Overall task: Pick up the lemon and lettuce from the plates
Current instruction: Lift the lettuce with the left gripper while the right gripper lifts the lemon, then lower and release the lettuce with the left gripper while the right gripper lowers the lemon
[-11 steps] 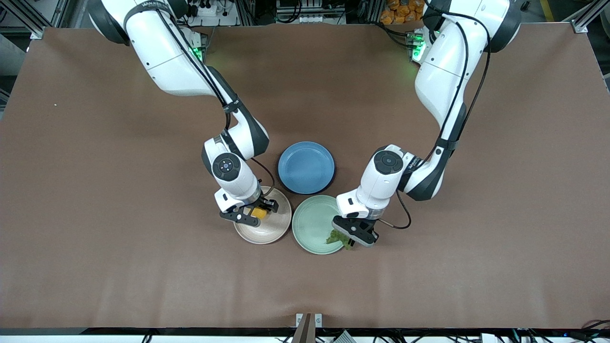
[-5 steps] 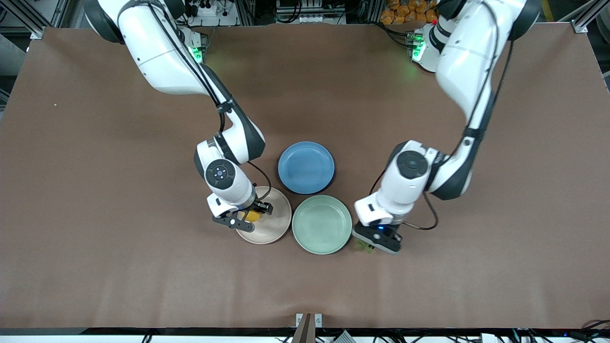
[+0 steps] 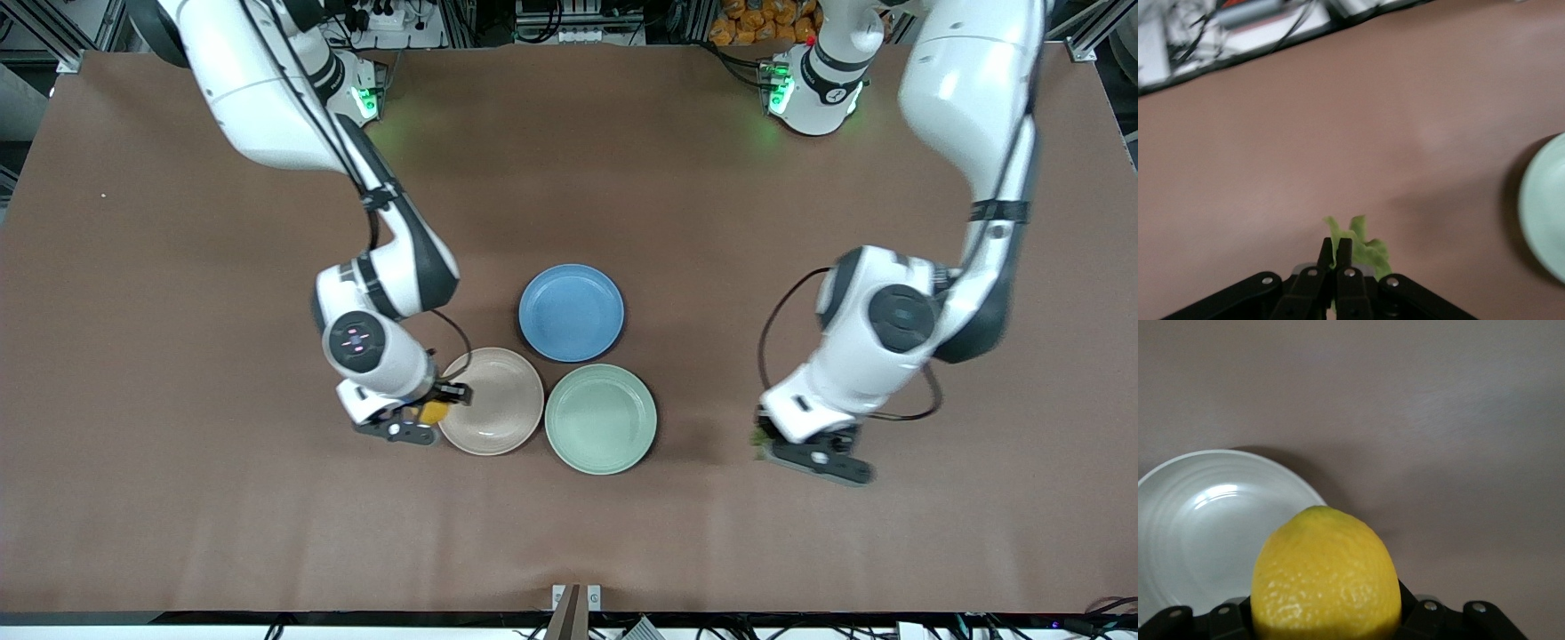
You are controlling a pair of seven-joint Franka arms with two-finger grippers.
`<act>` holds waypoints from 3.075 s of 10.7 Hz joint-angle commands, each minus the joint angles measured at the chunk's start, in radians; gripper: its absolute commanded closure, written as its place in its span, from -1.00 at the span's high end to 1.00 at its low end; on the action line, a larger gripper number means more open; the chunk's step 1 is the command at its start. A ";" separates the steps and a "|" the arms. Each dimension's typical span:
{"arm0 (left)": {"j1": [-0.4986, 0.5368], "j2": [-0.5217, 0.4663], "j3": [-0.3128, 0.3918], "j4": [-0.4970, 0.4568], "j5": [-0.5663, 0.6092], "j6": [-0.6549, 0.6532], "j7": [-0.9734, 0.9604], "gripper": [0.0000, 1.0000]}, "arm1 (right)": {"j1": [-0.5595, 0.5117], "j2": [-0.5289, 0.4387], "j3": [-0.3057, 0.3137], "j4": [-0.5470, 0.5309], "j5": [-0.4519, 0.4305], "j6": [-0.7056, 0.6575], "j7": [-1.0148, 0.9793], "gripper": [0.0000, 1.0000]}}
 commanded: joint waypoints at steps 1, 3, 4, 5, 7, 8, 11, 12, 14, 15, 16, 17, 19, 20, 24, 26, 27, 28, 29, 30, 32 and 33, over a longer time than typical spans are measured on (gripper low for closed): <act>0.103 -0.025 -0.017 -0.049 -0.107 -0.110 0.025 -1.00 | -0.049 -0.087 -0.011 -0.027 -0.006 -0.092 -0.113 -0.02; 0.152 -0.017 -0.017 -0.107 -0.109 -0.125 0.025 -1.00 | -0.051 -0.115 -0.060 -0.029 -0.006 -0.151 -0.183 -0.02; 0.156 -0.004 -0.016 -0.135 -0.109 -0.122 0.022 -1.00 | -0.055 -0.123 -0.072 -0.029 -0.006 -0.174 -0.210 -0.02; 0.167 0.022 -0.011 -0.135 -0.106 -0.120 0.023 -1.00 | -0.075 -0.125 -0.074 -0.029 -0.006 -0.190 -0.243 -0.02; 0.196 0.033 -0.013 -0.150 -0.103 -0.120 0.030 -1.00 | -0.126 -0.161 -0.074 -0.076 -0.007 -0.201 -0.341 -0.02; 0.196 0.042 -0.013 -0.158 -0.106 -0.116 0.031 -1.00 | -0.152 -0.181 -0.076 -0.108 -0.007 -0.195 -0.399 -0.02; 0.198 0.079 -0.013 -0.155 -0.108 -0.079 0.030 -0.56 | -0.241 -0.218 -0.077 -0.171 -0.009 -0.179 -0.558 -0.02; 0.198 0.085 -0.013 -0.149 -0.106 -0.067 0.030 0.46 | -0.271 -0.232 -0.077 -0.202 -0.010 -0.155 -0.614 -0.02; 0.196 0.078 -0.013 -0.147 -0.109 -0.065 0.027 1.00 | -0.331 -0.273 -0.079 -0.323 -0.010 -0.037 -0.748 -0.02; 0.196 0.070 -0.013 -0.143 -0.109 -0.066 0.019 1.00 | -0.353 -0.287 -0.080 -0.379 -0.010 0.027 -0.795 -0.02; 0.196 0.050 -0.013 -0.126 -0.109 -0.066 0.017 1.00 | -0.371 -0.295 -0.080 -0.424 -0.010 0.076 -0.823 -0.02; 0.201 0.027 -0.016 -0.126 -0.108 -0.069 0.026 1.00 | -0.382 -0.305 -0.080 -0.468 -0.010 0.118 -0.833 -0.02; 0.200 -0.031 -0.017 -0.129 -0.109 -0.108 0.030 1.00 | -0.397 -0.327 -0.080 -0.577 -0.010 0.234 -0.834 -0.02; 0.196 -0.054 -0.017 -0.129 -0.109 -0.125 0.030 1.00 | -0.400 -0.329 -0.080 -0.616 -0.010 0.279 -0.834 -0.02; 0.192 -0.141 -0.025 -0.129 -0.108 -0.197 0.028 1.00 | -0.411 -0.319 -0.079 -0.694 -0.009 0.385 -0.836 -0.02; 0.195 -0.194 -0.025 -0.130 -0.109 -0.236 0.030 1.00 | -0.416 -0.315 -0.079 -0.717 -0.010 0.423 -0.842 0.00; 0.195 -0.229 -0.025 -0.130 -0.109 -0.258 0.028 1.00 | -0.416 -0.312 -0.079 -0.719 -0.009 0.431 -0.842 0.00; 0.195 -0.269 -0.024 -0.130 -0.108 -0.289 0.030 1.00 | -0.416 -0.306 -0.079 -0.717 -0.009 0.433 -0.842 0.15; 0.198 -0.305 -0.024 -0.132 -0.108 -0.313 0.030 1.00 | -0.414 -0.303 -0.079 -0.714 -0.004 0.433 -0.836 0.99; 0.199 -0.339 -0.024 -0.134 -0.109 -0.339 0.016 1.00 | -0.413 -0.302 -0.079 -0.711 -0.003 0.428 -0.830 1.00; 0.192 -0.402 -0.025 -0.134 -0.109 -0.394 -0.030 1.00 | -0.410 -0.304 -0.079 -0.707 -0.001 0.421 -0.826 1.00; 0.192 -0.427 -0.042 -0.134 -0.109 -0.422 -0.047 1.00 | -0.408 -0.304 -0.079 -0.696 -0.001 0.416 -0.828 1.00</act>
